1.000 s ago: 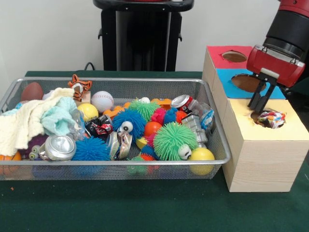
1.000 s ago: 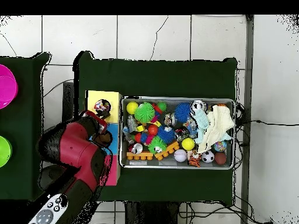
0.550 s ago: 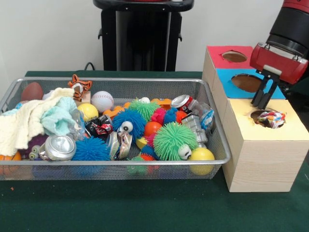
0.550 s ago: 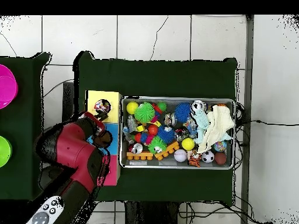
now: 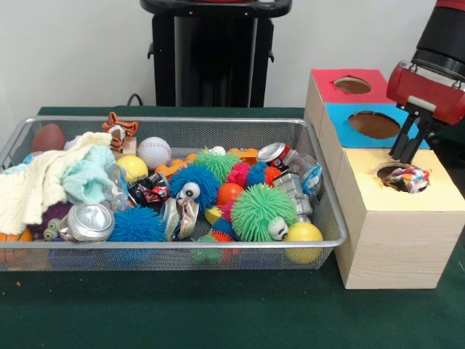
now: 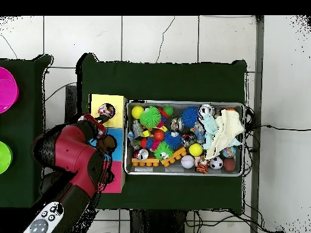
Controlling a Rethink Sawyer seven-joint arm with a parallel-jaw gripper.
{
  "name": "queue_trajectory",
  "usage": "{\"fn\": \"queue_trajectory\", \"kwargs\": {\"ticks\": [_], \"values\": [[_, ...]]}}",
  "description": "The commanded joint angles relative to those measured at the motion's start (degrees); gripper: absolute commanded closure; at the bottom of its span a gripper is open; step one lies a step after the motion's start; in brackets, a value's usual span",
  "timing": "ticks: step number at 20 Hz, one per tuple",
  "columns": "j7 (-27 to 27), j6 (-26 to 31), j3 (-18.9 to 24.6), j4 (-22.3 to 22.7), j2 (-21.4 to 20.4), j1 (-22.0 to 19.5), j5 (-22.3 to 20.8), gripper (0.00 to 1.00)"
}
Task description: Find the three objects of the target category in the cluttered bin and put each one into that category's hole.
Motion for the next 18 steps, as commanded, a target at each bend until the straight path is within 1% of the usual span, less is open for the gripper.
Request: {"fn": "queue_trajectory", "kwargs": {"ticks": [1,7,14,18], "values": [[14.98,4.54,4.66,-5.46,2.51,-2.93,-0.74,1.00],[16.51,3.23,3.99,-8.03,5.30,-3.15,-0.25,1.00],[16.05,-0.29,6.24,-8.21,7.39,-4.04,0.33,1.00],[14.80,-4.33,8.57,-7.14,8.09,-5.08,0.65,1.00]]}}
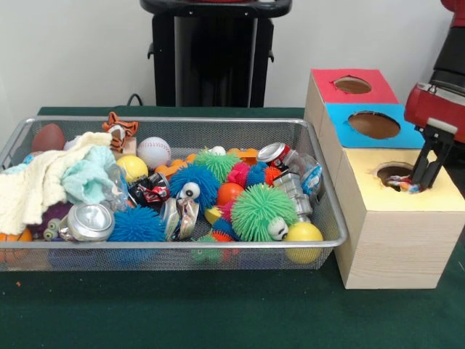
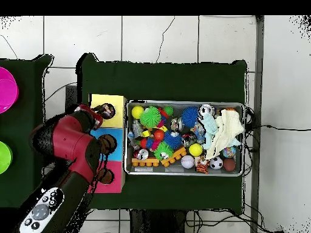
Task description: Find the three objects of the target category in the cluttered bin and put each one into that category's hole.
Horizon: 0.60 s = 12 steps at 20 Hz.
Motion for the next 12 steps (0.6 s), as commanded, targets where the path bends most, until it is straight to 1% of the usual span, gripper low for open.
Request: {"fn": "queue_trajectory", "kwargs": {"ticks": [1,4,7,12], "values": [[14.41,-4.30,9.32,-0.68,4.75,-3.57,0.65,1.00],[13.68,-5.29,10.86,0.98,3.86,-3.79,0.40,1.00],[13.71,-4.72,10.87,2.33,3.01,-3.48,0.14,1.00],[12.29,-5.60,12.09,3.99,1.53,-4.04,-0.61,1.00]]}}
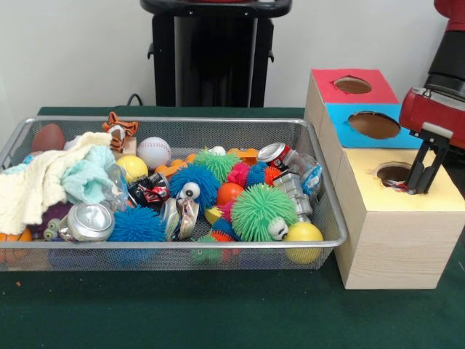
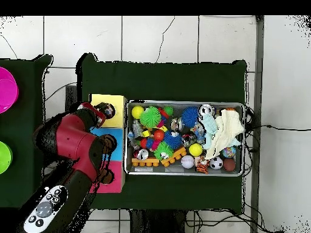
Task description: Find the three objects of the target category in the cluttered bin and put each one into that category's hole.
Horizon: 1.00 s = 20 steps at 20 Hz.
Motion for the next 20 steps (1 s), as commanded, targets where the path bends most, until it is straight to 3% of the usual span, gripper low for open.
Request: {"fn": "queue_trajectory", "kwargs": {"ticks": [1,20], "values": [[12.20,-3.13,11.58,3.87,1.53,-3.31,-0.44,1.00],[11.86,-6.12,15.44,7.76,-0.60,-4.06,-1.21,1.00]]}}
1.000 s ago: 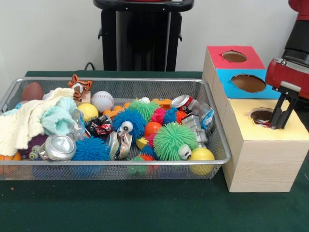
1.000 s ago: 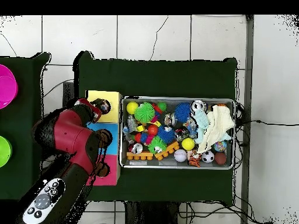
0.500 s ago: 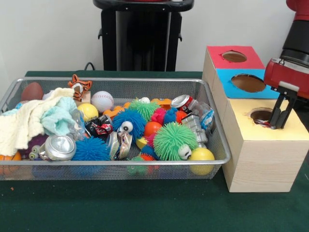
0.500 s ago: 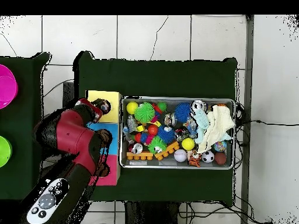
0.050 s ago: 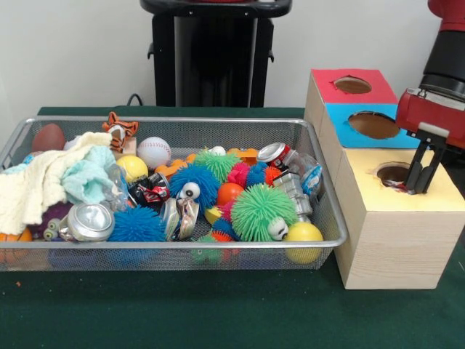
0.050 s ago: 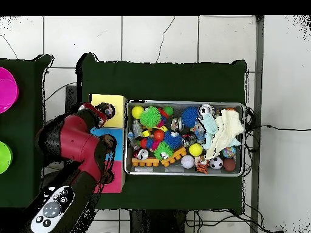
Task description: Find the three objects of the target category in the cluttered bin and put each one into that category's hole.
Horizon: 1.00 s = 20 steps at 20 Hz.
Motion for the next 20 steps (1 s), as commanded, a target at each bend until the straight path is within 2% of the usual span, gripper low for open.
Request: {"fn": "queue_trajectory", "kwargs": {"ticks": [1,4,7,11,20], "values": [[11.96,-2.74,11.82,5.38,2.07,-2.89,-0.96,1.00],[12.83,-1.94,10.98,5.75,2.08,-2.20,-0.64,1.00],[12.52,-2.97,11.95,6.33,1.62,-2.43,-0.71,1.00],[12.01,-0.54,11.64,8.06,-0.49,-2.11,-1.05,1.00],[10.49,-5.05,14.69,8.37,-0.40,-4.47,-1.98,1.00]]}}
